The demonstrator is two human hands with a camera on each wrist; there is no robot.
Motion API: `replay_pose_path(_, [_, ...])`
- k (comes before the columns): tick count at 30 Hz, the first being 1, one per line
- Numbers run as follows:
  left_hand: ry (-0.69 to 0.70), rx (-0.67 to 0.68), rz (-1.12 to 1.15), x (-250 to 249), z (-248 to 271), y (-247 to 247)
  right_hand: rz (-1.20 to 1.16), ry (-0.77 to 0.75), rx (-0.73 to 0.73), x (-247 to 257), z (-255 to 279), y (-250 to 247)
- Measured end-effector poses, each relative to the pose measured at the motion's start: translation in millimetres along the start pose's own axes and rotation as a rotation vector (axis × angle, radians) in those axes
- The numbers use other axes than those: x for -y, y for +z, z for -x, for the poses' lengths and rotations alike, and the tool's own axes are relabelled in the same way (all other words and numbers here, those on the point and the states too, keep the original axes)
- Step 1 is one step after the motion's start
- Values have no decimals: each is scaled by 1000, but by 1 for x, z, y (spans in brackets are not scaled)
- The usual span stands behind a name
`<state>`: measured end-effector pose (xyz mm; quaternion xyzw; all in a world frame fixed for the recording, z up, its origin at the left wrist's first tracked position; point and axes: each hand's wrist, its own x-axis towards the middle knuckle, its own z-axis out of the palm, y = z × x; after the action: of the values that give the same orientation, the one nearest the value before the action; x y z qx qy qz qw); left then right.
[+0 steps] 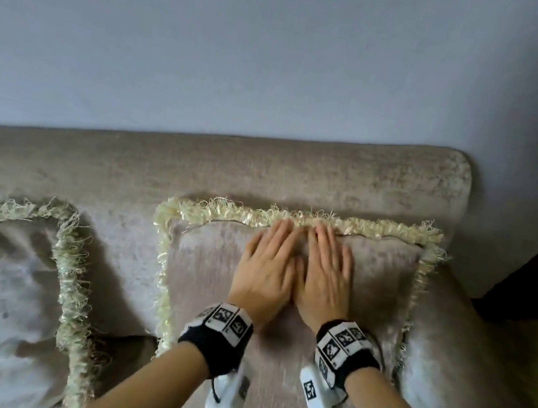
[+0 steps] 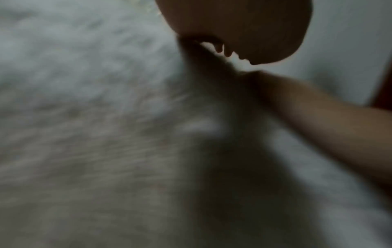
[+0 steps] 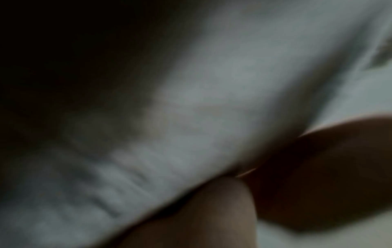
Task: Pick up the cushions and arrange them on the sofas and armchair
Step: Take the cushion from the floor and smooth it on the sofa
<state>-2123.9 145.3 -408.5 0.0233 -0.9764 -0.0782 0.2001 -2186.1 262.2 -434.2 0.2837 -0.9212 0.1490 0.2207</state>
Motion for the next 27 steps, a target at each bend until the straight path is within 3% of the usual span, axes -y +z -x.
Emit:
replay_pose_path(3, [-51,-68,-205,72,2,21,41,85,-78,-69,-11,24])
replay_pose_path(5, [-151,-85,-205,102,4,16,13,163,-94,-104,-8,29])
replay_pose_path(7, [-303,-109,-136,116,18,17,-103,272,-90,-124,4,37])
replay_pose_path(9, [-443,-93,-49,120,41,20,-310,482,-25,-137,20,40])
replay_pose_path(12, [-683,-93,126,97,74,15,-520,770,76,-136,44,26])
replay_pose_path(14, [-668,-166,141,60,81,8,-435,689,-64,-109,55,3])
replay_pose_path(16, [-475,-173,174,10,75,6,-381,554,-174,-65,62,-21])
replay_pose_path(19, [-227,-24,81,-48,78,40,-337,265,-48,3,86,-16])
replay_pose_path(21, [-227,2,-46,-42,96,74,-214,100,36,14,108,14])
replay_pose_path(23, [-323,-66,-77,-12,121,100,-104,43,65,-9,126,48])
replay_pose_path(25, [-450,-153,-84,23,144,116,-49,179,6,-56,136,72])
replay_pose_path(27, [-681,-206,9,57,161,129,-147,595,19,-106,140,88])
